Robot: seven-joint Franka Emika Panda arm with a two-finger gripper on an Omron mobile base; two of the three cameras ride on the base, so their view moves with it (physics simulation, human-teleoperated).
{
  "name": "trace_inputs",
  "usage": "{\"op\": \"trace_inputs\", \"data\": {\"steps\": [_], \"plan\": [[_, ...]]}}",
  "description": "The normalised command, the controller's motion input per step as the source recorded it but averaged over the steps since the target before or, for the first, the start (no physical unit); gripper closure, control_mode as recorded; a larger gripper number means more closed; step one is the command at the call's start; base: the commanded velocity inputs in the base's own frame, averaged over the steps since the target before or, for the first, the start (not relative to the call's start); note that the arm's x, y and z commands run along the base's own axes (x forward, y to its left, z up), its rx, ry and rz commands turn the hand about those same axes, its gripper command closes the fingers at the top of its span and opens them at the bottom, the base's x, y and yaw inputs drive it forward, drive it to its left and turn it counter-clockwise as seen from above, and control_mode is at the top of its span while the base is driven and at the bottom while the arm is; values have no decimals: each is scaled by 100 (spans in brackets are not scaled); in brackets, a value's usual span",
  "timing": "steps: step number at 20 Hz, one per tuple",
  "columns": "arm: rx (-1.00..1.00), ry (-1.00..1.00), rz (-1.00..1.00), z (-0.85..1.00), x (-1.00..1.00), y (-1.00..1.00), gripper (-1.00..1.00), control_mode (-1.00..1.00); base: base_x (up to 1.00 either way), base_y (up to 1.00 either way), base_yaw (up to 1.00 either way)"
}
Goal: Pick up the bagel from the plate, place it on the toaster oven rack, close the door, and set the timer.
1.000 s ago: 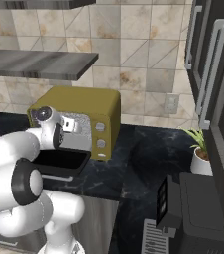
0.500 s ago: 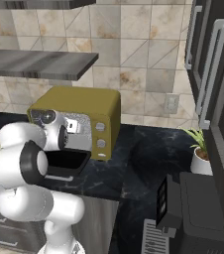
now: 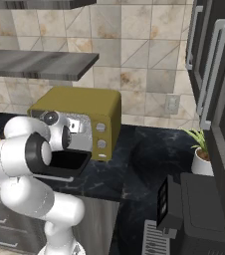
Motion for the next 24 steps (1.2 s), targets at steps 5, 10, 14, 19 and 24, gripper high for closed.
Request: {"op": "trace_inputs", "data": {"steps": [5,10,14,19,24], "plan": [[0,0,0,-35,12,0,-100,-100,0,0,0],[0,21,0,-49,-20,0,-100,-100,0,0,0],[0,41,0,-24,-45,0,-100,-100,0,0,0],[0,48,0,-42,-60,0,-100,-100,0,0,0],[0,45,0,-62,-72,0,-100,-100,0,0,0]]}}
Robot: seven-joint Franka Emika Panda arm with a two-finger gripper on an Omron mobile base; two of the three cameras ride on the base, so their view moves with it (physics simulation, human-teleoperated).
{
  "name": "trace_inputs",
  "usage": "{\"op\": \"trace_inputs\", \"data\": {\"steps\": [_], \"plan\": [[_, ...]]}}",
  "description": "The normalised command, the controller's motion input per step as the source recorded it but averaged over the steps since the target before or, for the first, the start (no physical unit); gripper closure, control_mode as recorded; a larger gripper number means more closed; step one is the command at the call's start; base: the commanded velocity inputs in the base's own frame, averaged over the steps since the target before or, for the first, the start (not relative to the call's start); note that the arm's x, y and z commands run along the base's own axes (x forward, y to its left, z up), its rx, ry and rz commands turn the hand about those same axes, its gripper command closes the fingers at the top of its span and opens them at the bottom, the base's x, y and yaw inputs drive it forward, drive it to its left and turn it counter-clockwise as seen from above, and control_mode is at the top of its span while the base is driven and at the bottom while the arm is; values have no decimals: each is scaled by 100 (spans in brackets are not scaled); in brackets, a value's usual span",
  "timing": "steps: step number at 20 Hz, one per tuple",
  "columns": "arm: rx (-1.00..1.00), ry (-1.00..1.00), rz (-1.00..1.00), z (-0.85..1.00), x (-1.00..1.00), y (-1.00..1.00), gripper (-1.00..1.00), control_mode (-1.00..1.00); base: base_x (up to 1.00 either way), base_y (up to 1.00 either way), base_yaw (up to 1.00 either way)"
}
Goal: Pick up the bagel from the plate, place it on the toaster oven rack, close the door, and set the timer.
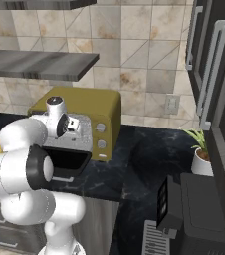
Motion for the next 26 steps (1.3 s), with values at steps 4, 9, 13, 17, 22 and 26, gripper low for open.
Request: {"op": "trace_inputs", "data": {"steps": [4,9,13,17,22,26], "plan": [[-1,31,0,-84,-95,0,-100,-100,0,0,0],[-1,19,0,-91,-100,0,-100,-100,0,0,0],[0,9,0,-63,-100,-1,-100,-100,0,0,0],[0,3,0,-42,-100,-11,-100,-100,0,0,0],[0,1,0,-14,-100,-17,-100,-100,0,0,0],[0,0,0,21,-99,-18,-100,-100,0,0,0]]}}
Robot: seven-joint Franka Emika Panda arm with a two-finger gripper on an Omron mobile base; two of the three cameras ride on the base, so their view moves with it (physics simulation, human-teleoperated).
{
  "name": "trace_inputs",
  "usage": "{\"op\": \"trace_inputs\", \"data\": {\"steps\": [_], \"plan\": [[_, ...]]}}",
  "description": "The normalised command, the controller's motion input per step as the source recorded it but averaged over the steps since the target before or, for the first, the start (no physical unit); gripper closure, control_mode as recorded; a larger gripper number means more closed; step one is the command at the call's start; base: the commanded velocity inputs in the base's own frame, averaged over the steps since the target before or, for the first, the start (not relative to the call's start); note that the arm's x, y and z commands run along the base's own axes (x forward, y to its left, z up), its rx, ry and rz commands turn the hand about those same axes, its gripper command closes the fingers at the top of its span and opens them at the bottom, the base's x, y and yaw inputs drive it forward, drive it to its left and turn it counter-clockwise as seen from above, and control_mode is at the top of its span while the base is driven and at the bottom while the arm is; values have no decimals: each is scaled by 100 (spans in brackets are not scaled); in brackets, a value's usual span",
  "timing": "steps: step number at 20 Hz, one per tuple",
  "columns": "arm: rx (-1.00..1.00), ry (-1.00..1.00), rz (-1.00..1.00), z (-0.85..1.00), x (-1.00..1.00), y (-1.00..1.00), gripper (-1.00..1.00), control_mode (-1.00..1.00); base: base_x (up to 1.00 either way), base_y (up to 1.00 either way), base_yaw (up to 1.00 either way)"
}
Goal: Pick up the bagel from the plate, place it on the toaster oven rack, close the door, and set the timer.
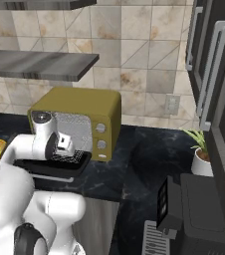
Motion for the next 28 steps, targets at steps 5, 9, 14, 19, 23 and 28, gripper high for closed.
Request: {"op": "trace_inputs", "data": {"steps": [5,9,14,19,23,28], "plan": [[0,5,0,56,-79,0,-100,-100,0,0,0],[0,11,1,80,-57,0,-100,-100,0,0,0],[0,14,1,83,-45,0,-100,-100,0,0,0],[0,14,1,70,-25,10,-100,-100,0,0,0],[0,18,5,14,-3,44,-100,-100,0,0,0],[0,18,10,-4,0,64,-100,-100,0,0,0]]}}
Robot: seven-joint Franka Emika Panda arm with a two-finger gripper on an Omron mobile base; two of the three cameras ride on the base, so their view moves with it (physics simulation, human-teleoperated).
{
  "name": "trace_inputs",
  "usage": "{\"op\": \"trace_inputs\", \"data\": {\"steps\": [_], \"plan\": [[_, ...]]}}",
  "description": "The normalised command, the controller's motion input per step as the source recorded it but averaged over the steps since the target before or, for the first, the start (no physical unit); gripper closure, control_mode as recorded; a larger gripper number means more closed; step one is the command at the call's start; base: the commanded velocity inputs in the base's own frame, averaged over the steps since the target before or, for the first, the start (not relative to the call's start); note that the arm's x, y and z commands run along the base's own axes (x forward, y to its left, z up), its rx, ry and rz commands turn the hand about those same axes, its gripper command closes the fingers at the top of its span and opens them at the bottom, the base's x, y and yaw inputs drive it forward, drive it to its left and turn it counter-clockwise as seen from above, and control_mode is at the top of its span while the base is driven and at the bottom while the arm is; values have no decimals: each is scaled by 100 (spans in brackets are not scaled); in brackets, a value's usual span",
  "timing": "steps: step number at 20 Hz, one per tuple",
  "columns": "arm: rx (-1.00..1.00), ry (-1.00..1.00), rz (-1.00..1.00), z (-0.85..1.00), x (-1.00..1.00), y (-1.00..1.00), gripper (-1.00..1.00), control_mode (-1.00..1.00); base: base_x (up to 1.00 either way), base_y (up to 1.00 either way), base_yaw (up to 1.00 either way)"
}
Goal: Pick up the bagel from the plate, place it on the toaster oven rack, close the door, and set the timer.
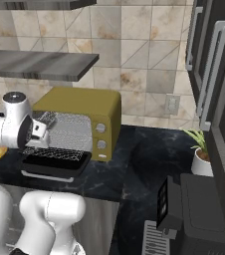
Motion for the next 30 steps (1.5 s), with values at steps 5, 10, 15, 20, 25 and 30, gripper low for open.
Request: {"op": "trace_inputs", "data": {"steps": [5,10,15,20,25,30], "plan": [[0,5,9,-28,0,66,-100,-100,0,0,0],[-5,2,4,-41,0,65,-100,-100,0,0,0],[-5,7,1,-26,0,61,-100,-100,0,0,0],[-7,7,0,-10,7,40,-100,-100,0,0,0],[-3,0,-3,-6,13,11,-100,-100,0,0,0],[-2,-3,-5,-16,21,6,-100,-100,0,0,0]]}}
